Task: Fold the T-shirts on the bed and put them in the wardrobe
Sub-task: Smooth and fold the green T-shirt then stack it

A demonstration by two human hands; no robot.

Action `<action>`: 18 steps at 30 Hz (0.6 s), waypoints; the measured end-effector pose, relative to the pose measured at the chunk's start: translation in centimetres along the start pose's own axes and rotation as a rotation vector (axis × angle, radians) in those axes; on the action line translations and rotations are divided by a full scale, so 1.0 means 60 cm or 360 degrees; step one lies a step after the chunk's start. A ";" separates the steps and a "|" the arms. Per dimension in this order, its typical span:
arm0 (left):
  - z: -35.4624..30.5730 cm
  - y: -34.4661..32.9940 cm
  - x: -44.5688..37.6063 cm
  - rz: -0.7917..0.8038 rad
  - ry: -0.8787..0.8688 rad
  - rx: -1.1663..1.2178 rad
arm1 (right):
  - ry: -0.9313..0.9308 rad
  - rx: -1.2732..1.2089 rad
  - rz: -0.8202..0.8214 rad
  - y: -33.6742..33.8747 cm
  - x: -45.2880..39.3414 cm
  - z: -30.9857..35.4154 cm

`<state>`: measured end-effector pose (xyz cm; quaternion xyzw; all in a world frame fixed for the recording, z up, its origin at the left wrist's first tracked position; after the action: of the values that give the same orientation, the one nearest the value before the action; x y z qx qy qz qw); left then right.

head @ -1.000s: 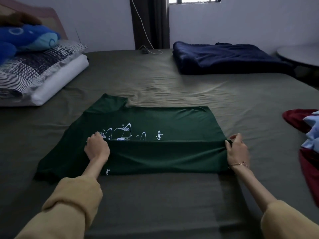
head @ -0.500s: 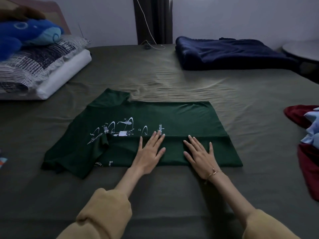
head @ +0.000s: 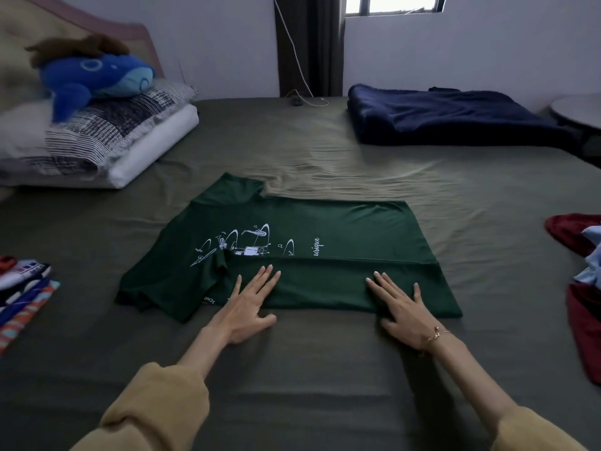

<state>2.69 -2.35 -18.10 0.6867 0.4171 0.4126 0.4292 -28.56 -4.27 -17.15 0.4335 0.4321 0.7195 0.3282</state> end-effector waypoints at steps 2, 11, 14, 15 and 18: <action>0.011 0.002 0.003 -0.0021 0.0083 -0.0008 | -0.0086 0.0099 -0.0013 0.005 -0.002 0.000; 0.105 0.021 0.029 -0.0292 0.0697 -0.0052 | -0.0426 0.0300 -0.0027 0.003 -0.014 -0.012; 0.116 0.020 0.034 -0.0263 0.0661 -0.0124 | -0.0502 0.0360 -0.0015 -0.003 -0.012 -0.010; 0.118 0.021 0.035 -0.0237 0.0646 -0.0160 | -0.0515 0.0356 0.0005 -0.002 -0.010 -0.009; 0.116 0.022 0.037 -0.0156 0.0632 -0.0259 | -0.0539 0.0329 0.0077 0.001 -0.002 -0.010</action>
<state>10.12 -2.40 -18.44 0.5340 0.4916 0.5506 0.4123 -29.08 -4.63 -17.28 0.5899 0.4319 0.5957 0.3325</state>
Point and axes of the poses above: each hand's wrist, its own x-axis away from the middle knuckle, its own y-axis out of the back of the hand, z = x × y, the point moved 2 cm from there along -x, towards the middle knuckle, and after that the axes turned 7 degrees about z, right-handed, at the moved point
